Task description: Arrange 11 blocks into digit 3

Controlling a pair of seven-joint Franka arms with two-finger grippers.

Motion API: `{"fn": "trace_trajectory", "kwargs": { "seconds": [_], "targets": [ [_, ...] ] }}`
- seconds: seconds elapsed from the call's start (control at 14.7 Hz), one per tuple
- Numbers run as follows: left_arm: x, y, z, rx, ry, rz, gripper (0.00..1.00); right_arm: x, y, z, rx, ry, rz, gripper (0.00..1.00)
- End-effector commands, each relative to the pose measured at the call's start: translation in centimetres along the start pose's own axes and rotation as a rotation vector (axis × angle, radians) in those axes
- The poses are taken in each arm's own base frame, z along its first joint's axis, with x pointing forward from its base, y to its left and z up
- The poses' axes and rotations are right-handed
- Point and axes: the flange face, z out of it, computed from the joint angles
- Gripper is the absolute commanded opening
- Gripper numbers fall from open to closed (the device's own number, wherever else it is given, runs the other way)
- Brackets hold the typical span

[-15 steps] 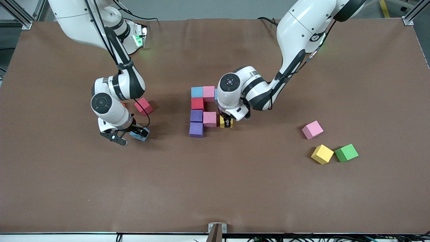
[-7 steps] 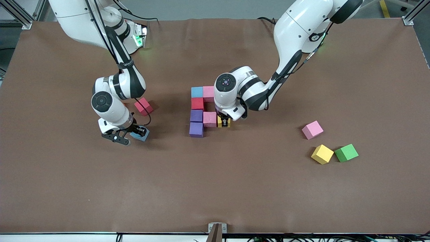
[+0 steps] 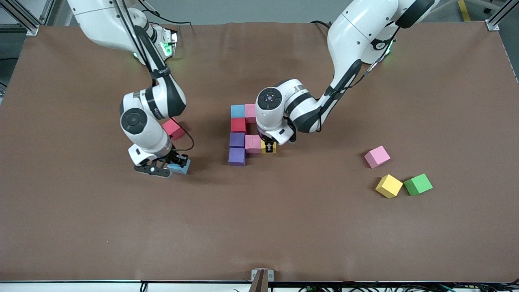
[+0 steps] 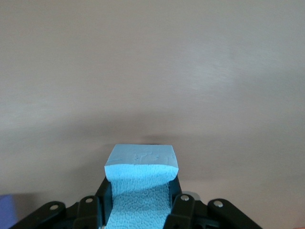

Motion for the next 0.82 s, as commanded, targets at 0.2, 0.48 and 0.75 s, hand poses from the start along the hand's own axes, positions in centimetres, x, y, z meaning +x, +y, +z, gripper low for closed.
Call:
{"fn": "trace_trajectory", "kwargs": {
  "seconds": [0.2,0.48,0.75],
  "targets": [
    [-0.8,0.4,0.9,0.009,-0.028,-0.029,1.0,3.4,-9.1,-1.8,0.057,-0.02,-0.106,0.0],
    [0.7,2.0,-1.1,0.007,-0.014,-0.054,1.0,4.2,-13.3,-1.6,0.082,-0.037,-0.181,0.0],
    [1.8,2.5,-3.4,0.017,-0.001,-0.059,1.0,4.1,-16.7,0.6,0.107,-0.034,-0.21,0.0]
  ]
}}
